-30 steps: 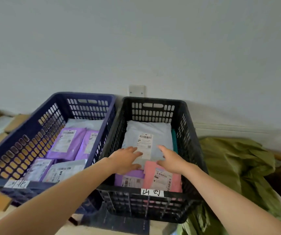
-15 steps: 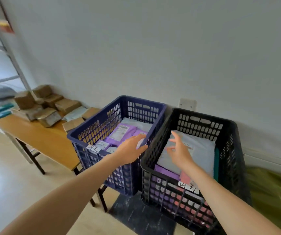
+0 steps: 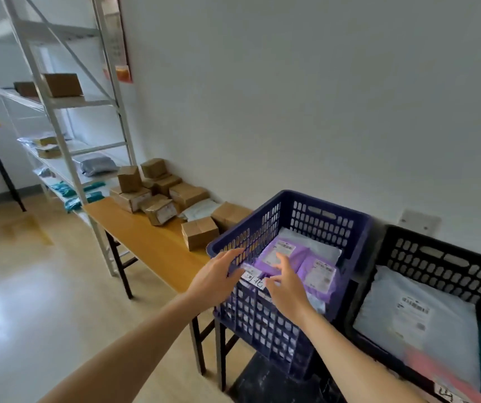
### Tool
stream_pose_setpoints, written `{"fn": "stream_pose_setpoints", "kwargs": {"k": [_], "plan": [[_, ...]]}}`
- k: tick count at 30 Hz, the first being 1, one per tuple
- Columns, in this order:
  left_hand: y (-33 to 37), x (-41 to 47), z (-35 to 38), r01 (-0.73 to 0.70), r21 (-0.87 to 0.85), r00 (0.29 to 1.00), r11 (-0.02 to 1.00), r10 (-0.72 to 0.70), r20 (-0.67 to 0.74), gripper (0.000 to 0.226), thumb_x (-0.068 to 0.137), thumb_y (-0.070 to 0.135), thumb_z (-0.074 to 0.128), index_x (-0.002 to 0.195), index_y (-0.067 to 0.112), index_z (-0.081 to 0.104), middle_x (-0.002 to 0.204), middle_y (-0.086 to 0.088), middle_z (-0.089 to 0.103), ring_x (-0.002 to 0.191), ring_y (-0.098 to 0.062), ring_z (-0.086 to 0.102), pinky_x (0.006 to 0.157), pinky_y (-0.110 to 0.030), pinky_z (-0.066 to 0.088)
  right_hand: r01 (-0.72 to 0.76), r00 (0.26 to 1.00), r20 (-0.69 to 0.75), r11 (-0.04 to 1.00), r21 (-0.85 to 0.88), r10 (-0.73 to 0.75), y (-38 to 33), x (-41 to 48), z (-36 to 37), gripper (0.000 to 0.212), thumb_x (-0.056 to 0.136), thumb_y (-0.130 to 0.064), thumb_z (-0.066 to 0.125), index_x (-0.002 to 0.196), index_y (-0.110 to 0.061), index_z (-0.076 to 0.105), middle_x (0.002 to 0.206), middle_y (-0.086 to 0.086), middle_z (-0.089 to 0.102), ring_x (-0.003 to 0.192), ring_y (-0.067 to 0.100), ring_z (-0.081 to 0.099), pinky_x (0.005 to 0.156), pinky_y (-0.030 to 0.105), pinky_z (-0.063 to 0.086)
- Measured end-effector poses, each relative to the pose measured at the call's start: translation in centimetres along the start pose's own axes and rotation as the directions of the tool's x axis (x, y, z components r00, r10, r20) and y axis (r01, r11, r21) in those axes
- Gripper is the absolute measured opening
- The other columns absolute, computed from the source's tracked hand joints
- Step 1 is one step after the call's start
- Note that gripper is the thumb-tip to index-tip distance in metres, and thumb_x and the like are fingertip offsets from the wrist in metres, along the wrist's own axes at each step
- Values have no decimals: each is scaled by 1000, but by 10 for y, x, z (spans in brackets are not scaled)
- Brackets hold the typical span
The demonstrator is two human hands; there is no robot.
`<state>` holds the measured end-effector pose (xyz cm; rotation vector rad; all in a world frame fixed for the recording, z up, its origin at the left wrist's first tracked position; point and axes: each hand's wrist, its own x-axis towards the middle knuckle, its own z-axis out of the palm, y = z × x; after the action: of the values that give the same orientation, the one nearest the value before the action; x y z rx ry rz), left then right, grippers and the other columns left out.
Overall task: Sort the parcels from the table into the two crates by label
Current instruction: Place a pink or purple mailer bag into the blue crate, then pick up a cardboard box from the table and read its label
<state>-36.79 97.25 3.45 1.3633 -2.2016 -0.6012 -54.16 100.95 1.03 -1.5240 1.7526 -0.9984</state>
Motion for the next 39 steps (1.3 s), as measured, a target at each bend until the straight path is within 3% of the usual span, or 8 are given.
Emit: {"fn": "stream_pose_setpoints", "kwargs": {"k": [4,9,14,18,24,29,35,39], "plan": [[-67,9,-47,45,-17,998,999,-46,-30,48,99,29,50,145,28,37,145,0,45,127,-16,47,101,-29,42,11,1000,-3,1000,-2,-11,-32,29,60,61,93,-9,46,149,-21,24,144,9,42,111,15,54,92,29,41],[-148,25,-97,70,-2,997,998,-70,-29,47,98,31,51,144,31,38,143,-2,46,128,-20,46,99,-29,39,14,998,-56,999,-52,-17,-66,65,128,55,95,-10,43,147,-19,28,138,5,46,102,11,55,83,28,44],[-220,33,-127,74,-4,996,997,-73,44,48,98,27,51,144,29,37,146,-1,45,130,-20,45,102,-32,40,-24,995,-94,999,-37,21,-85,88,193,52,95,-10,44,145,-18,32,132,3,47,99,11,55,86,35,51],[-262,43,-141,122,-2,991,993,-122,55,49,99,26,50,146,26,36,147,-4,43,132,-23,43,99,-31,39,-95,992,-85,995,-9,94,-88,102,232,53,95,-9,47,145,-18,32,134,5,47,102,12,53,86,31,52],[-309,73,-130,211,-77,967,974,-197,164,51,99,27,50,147,29,33,145,-6,44,122,-25,51,91,-35,47,-172,984,-52,985,4,172,-80,138,269,53,95,-9,49,145,-20,32,136,5,47,103,12,51,84,30,53],[-349,118,-113,252,-26,924,967,-233,303,57,99,31,51,150,28,26,149,-9,39,135,-25,39,97,-34,43,-233,971,-43,971,46,235,-61,189,289,54,96,-9,51,145,-21,32,137,4,47,104,11,51,82,27,54],[-384,201,-98,281,56,885,958,-281,370,56,99,32,49,150,26,26,147,-10,41,132,-25,43,92,-31,43,-313,947,-42,944,102,318,-34,261,303,53,97,-9,50,145,-20,32,138,5,47,105,11,50,66,14,47],[-392,247,-80,275,92,866,957,-288,410,55,99,33,49,149,28,27,146,-9,42,119,-25,53,83,-33,49,-365,925,-55,921,139,375,-18,302,308,52,97,-9,51,144,-20,32,137,5,48,104,11,50,73,18,49]]}}
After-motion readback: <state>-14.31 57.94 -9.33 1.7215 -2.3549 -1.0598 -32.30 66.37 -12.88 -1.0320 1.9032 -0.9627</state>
